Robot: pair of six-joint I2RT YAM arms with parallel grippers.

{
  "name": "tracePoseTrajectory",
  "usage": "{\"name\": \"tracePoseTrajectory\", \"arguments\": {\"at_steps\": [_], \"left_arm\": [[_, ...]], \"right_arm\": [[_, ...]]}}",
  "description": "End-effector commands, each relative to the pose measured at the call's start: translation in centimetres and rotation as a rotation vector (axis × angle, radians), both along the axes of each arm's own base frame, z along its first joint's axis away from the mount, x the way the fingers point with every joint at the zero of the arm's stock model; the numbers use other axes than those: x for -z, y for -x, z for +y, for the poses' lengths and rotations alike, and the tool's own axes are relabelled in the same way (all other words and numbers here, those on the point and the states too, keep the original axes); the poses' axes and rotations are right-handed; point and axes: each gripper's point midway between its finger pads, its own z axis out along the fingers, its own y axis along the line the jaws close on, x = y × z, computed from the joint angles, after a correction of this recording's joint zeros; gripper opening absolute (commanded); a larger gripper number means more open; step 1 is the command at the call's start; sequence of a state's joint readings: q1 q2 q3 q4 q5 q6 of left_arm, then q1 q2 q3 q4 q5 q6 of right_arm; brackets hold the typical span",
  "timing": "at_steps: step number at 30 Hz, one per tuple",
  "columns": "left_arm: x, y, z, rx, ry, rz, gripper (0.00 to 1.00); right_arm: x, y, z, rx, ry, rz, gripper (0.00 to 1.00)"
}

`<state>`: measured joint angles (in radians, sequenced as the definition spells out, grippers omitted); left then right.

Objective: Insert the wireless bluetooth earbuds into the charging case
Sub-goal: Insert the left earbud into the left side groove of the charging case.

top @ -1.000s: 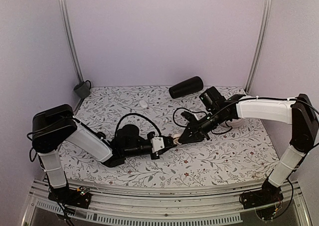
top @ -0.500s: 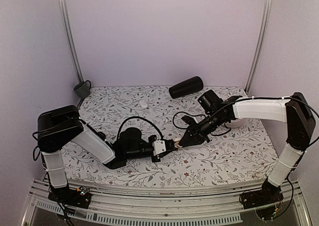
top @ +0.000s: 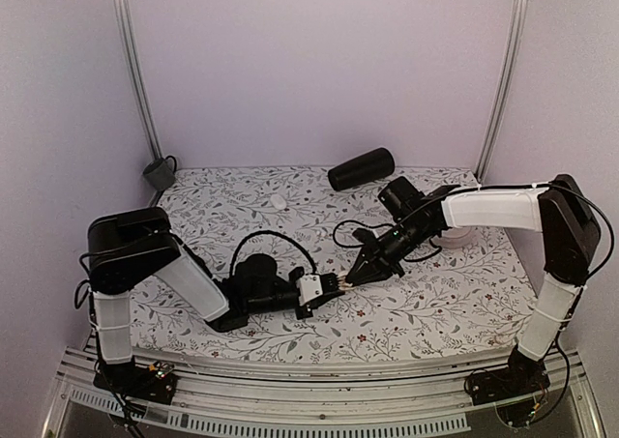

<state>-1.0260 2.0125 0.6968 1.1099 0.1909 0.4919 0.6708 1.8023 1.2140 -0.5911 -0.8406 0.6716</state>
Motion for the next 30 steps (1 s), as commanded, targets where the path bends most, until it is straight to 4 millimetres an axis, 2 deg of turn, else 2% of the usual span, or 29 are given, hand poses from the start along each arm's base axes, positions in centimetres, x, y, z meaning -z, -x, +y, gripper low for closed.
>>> {"name": "tracePoseTrajectory", "arguments": {"at_steps": [1,16,24,30], "left_arm": [[-2.0,1.2,-1.2,0.041,0.102,-0.016,0.0],[-1.9,0.5,-1.9,0.02,0.18,0.049,0.0],[-2.1,-0.5,-1.7,-0.012,0.231,0.108,0.0],[-2.5,-1.6,-1.3,-0.035,0.277,0.149,0.0]], "right_arm": [[0.4,-1.5,0.1,0.046,0.028,-0.002,0.09],[0.9,-2.6,-0.1,0.096,0.093,0.014,0.11],[-0.3,-2.8,-0.2,0.098,0.093,-0.028,0.18],[-1.7,-2.7,-0.7,0.099,0.089,-0.077,0.18]]}}
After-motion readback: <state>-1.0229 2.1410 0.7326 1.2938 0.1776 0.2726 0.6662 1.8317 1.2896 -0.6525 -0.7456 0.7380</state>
